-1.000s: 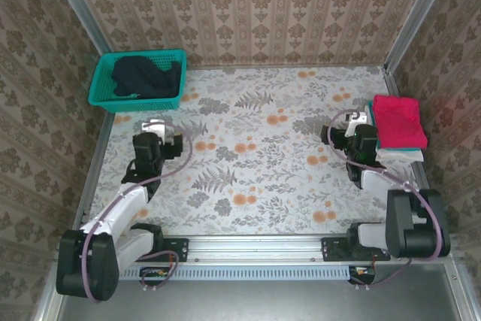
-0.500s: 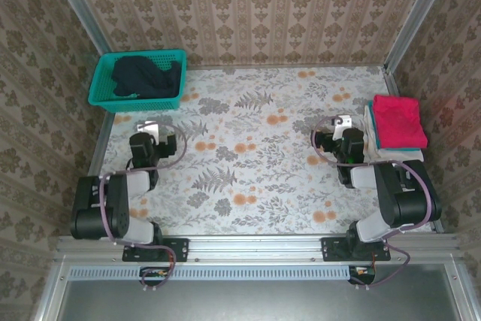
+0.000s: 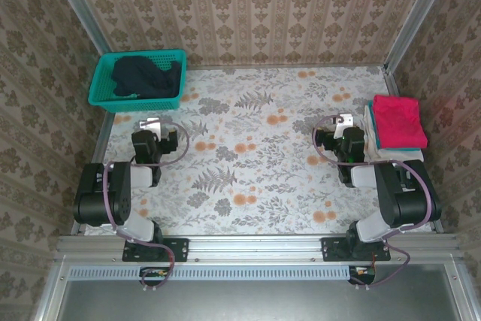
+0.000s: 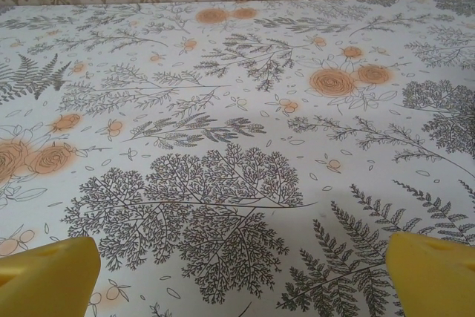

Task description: Fold and stack the t-shirts

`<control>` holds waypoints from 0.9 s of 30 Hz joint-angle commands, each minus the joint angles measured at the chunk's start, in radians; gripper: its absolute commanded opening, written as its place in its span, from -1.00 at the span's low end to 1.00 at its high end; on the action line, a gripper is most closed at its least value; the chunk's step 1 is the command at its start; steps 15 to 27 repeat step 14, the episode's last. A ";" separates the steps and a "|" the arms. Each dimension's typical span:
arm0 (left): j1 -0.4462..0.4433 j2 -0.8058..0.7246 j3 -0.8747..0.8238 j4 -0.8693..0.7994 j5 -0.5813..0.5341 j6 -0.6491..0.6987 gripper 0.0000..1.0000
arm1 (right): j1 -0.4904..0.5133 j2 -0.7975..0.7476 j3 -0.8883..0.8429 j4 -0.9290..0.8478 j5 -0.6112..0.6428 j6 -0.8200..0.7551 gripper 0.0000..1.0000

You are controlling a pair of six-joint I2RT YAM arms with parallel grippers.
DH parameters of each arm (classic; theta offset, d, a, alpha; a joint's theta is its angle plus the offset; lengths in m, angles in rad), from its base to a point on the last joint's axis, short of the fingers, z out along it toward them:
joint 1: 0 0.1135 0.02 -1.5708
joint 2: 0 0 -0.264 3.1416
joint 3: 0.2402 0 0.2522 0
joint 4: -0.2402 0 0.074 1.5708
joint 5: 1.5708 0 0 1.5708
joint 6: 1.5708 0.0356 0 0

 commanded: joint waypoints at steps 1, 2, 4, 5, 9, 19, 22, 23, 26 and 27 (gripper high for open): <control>-0.007 -0.004 0.005 0.035 -0.009 0.009 1.00 | -0.003 0.009 0.018 0.009 0.021 0.004 1.00; -0.007 -0.003 0.005 0.034 -0.010 0.009 0.99 | -0.003 0.010 0.017 0.009 0.021 0.004 1.00; -0.007 -0.003 0.005 0.035 -0.010 0.009 1.00 | -0.004 0.009 0.017 0.009 0.021 0.005 1.00; -0.007 -0.004 0.005 0.035 -0.009 0.009 1.00 | -0.004 0.009 0.018 0.008 0.021 0.005 1.00; -0.007 -0.004 0.008 0.033 -0.008 0.009 0.99 | -0.004 0.010 0.020 0.007 0.021 0.005 1.00; -0.005 -0.003 0.007 0.032 -0.004 0.007 1.00 | -0.004 0.008 0.020 0.009 0.021 0.004 1.00; -0.005 -0.003 0.007 0.032 -0.004 0.007 1.00 | -0.004 0.008 0.020 0.009 0.021 0.004 1.00; -0.005 -0.003 0.007 0.032 -0.004 0.007 1.00 | -0.004 0.008 0.020 0.009 0.021 0.004 1.00; -0.005 -0.003 0.007 0.032 -0.004 0.007 1.00 | -0.004 0.008 0.020 0.009 0.021 0.004 1.00; -0.005 -0.003 0.007 0.032 -0.004 0.007 1.00 | -0.004 0.008 0.020 0.009 0.021 0.004 1.00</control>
